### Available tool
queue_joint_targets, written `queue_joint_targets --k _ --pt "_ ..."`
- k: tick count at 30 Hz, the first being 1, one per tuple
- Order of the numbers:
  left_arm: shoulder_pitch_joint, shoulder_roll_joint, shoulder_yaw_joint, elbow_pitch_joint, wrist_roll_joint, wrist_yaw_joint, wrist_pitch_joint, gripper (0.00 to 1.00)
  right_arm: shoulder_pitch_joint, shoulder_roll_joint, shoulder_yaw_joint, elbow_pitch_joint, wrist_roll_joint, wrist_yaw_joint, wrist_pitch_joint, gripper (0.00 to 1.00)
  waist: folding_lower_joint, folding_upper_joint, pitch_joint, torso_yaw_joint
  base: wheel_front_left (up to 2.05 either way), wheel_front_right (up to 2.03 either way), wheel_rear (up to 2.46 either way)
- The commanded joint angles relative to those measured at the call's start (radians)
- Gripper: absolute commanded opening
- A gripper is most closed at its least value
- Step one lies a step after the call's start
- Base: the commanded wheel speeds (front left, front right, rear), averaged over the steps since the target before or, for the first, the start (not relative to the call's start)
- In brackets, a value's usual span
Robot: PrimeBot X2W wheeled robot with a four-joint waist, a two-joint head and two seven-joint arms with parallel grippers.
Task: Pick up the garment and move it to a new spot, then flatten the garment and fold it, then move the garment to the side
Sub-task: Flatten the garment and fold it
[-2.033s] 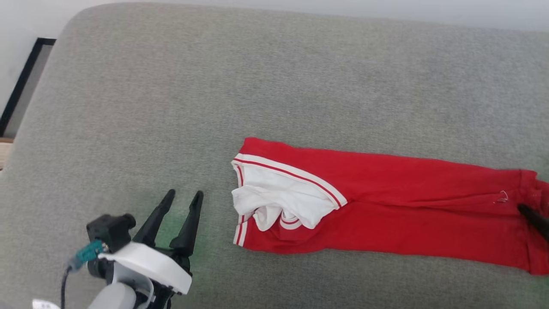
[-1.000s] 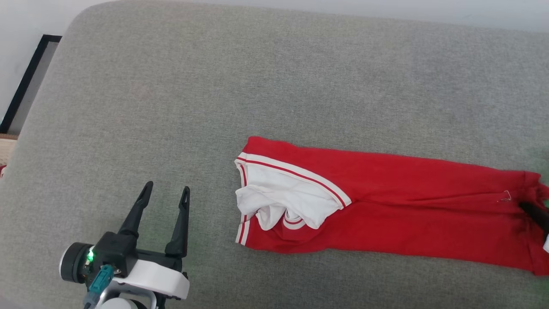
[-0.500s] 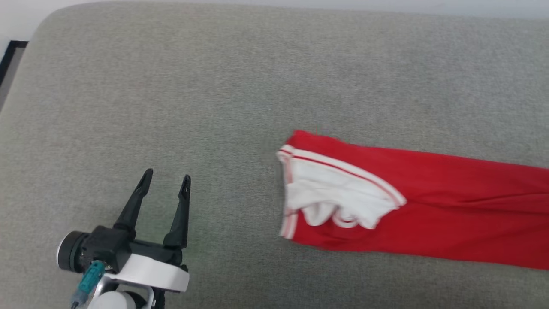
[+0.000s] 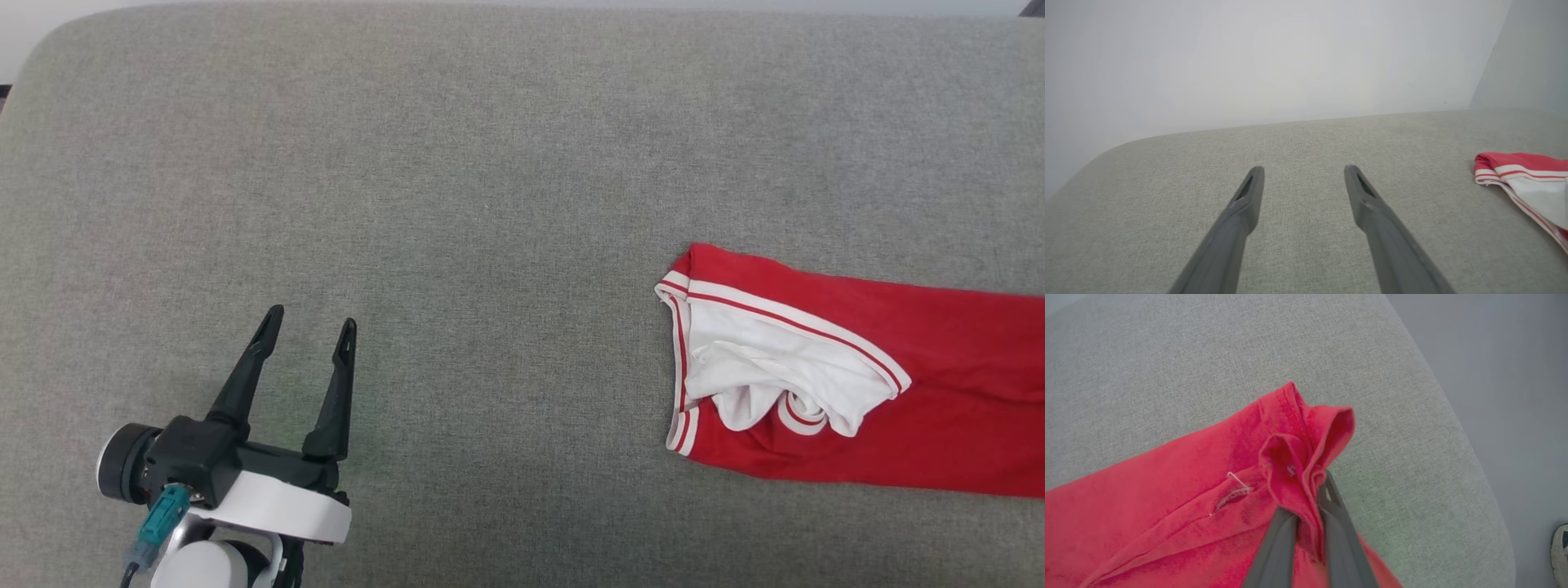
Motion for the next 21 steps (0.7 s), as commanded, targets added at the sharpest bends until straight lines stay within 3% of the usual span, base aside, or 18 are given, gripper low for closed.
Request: queue_joint_targets --k 1,9,21 --pt "-0.009 0.003 0.003 0.007 0.008 0.001 -0.005 1.0 -0.012 0.016 -0.003 -0.001 -0.009 -0.002 -0.01 0.0 0.0 0.0 -0.003 -0.001 0.0 0.0 0.0" --pt "-0.004 -0.01 0.008 0.028 0.024 0.001 -0.005 1.0 0.027 0.046 0.103 -0.131 -0.001 -0.002 -0.007 0.0 0.0 0.0 -0.021 -0.002 0.0 0.0 0.0" --pt "0.011 -0.023 0.027 0.014 0.022 0.001 -0.005 1.0 0.082 0.119 0.373 -0.542 -0.002 -0.002 0.059 0.0 0.0 0.0 -0.034 0.017 0.0 0.0 0.0"
